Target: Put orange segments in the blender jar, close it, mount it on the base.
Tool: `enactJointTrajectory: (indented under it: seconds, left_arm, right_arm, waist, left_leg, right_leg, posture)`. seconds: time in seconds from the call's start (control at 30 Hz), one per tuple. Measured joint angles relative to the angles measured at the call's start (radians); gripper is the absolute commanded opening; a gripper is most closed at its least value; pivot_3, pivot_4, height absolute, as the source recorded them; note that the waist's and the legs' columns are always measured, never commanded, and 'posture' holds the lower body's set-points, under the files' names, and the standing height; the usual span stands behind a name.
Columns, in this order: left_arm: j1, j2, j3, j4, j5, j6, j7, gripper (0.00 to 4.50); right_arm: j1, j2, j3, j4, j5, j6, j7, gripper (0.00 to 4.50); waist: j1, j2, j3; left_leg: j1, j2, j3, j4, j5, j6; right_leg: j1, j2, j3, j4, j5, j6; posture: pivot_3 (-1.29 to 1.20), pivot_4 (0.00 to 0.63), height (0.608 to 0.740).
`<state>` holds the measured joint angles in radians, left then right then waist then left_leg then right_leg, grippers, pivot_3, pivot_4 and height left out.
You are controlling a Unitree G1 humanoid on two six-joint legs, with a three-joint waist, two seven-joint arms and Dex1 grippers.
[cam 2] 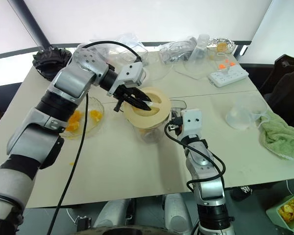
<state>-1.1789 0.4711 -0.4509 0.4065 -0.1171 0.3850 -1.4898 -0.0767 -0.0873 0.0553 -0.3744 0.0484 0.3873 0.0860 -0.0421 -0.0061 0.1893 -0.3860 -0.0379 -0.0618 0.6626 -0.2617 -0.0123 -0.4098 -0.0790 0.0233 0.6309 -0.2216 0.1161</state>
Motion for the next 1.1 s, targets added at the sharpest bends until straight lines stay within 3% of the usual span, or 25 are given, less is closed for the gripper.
enactJointTrajectory:
  seconds: [0.4,0.63,1.07,1.1]
  left_arm:
    - [0.081,0.025,0.004,-0.306,0.011,0.483,0.225,0.28]
    - [0.086,0.027,0.005,-0.391,0.006,0.639,0.296,0.28]
    - [0.128,0.027,0.065,-0.392,-0.024,0.613,0.335,0.28]
    - [0.129,0.027,0.070,-0.392,-0.025,0.611,0.335,0.78]
  right_arm:
    - [-0.034,-0.019,0.005,0.058,-0.014,0.001,0.027,0.97]
    - [-0.065,-0.026,0.003,0.097,-0.014,-0.012,0.050,0.97]
    - [-0.102,-0.033,-0.001,0.143,-0.016,-0.043,0.073,0.97]
    - [-0.102,-0.034,-0.001,0.144,-0.016,-0.046,0.075,0.97]
  waist:
    - [-0.002,0.000,-0.013]
    - [-0.003,-0.001,-0.016]
    - [-0.001,-0.001,-0.018]
    - [-0.001,-0.001,-0.018]
  left_leg:
    - [0.014,0.002,-0.001,-0.004,-0.001,0.001]
    - [0.015,0.002,-0.001,-0.006,-0.001,0.001]
    - [0.017,0.002,-0.001,-0.009,-0.001,0.001]
    - [0.017,0.002,-0.001,-0.010,-0.001,0.001]
  right_leg:
    - [0.013,-0.001,0.000,-0.001,-0.011,0.001]
    - [0.012,-0.001,0.000,-0.001,-0.011,0.000]
    - [0.012,-0.002,0.001,-0.001,-0.011,-0.001]
    - [0.012,-0.002,0.001,-0.001,-0.011,-0.001]
  posture:
    - [0.00,0.150,0.740]
    - [0.00,0.150,0.740]
    - [0.00,0.150,0.740]
    - [0.00,0.150,0.740]
